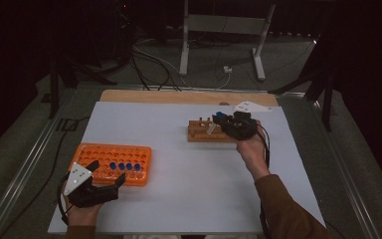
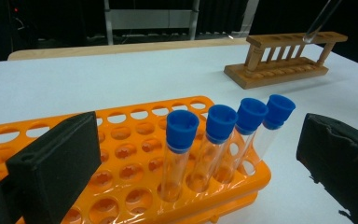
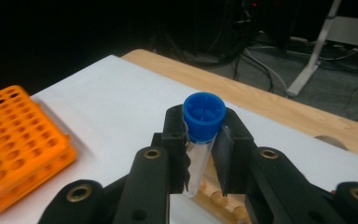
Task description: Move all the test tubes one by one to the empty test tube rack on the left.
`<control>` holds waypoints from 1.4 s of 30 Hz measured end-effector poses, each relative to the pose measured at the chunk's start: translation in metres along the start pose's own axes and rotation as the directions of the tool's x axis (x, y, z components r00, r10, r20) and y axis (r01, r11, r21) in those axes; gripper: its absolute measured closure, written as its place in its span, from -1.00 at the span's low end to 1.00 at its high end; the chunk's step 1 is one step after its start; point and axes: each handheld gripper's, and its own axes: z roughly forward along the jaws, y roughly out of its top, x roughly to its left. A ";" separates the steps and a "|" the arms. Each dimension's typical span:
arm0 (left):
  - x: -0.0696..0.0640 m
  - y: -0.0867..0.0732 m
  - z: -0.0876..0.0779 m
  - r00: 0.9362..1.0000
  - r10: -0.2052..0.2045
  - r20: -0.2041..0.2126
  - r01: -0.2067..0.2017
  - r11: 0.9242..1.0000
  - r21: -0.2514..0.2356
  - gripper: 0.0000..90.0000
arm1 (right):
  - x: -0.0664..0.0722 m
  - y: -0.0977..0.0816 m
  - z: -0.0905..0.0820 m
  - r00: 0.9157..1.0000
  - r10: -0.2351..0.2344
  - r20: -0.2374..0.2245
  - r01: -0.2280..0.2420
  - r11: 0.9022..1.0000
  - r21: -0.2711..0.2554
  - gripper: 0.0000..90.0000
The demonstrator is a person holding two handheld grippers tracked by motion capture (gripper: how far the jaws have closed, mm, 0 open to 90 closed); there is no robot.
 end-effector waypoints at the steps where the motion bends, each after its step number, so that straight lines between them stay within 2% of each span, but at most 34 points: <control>1: 0.000 0.001 0.000 1.000 -0.002 0.001 0.002 1.000 -0.007 -0.98 | 0.001 -0.001 -0.001 1.000 0.004 -0.008 -0.004 1.000 0.004 0.69; 8: -0.011 0.017 -0.001 1.000 0.014 0.023 -0.013 0.999 -0.032 -0.98 | 0.012 -0.003 -0.010 0.998 0.012 -0.068 -0.010 1.000 0.024 0.68; 15: -0.035 0.039 0.005 0.996 0.071 0.057 -0.069 0.997 -0.034 -0.97 | 0.024 -0.002 -0.021 0.993 0.015 -0.119 -0.011 1.000 0.029 0.68; 21: -0.059 0.054 0.023 0.988 0.119 0.102 -0.117 0.993 -0.026 -0.97 | 0.035 -0.003 -0.027 0.988 0.008 -0.154 -0.001 0.999 0.043 0.68; 31: -0.100 0.068 0.054 0.966 0.190 0.174 -0.191 0.982 -0.013 -0.97 | 0.054 0.001 -0.030 0.978 -0.015 -0.209 0.027 0.998 0.055 0.68; 37: -0.117 0.072 0.067 0.958 0.204 0.204 -0.207 0.978 -0.006 -0.92 | 0.067 0.002 -0.032 0.970 -0.030 -0.241 0.047 0.997 0.065 0.68; 42: -0.127 0.073 0.077 0.955 0.203 0.216 -0.208 0.978 0.001 -0.82 | 0.077 0.003 -0.031 0.963 -0.042 -0.267 0.063 0.995 0.072 0.68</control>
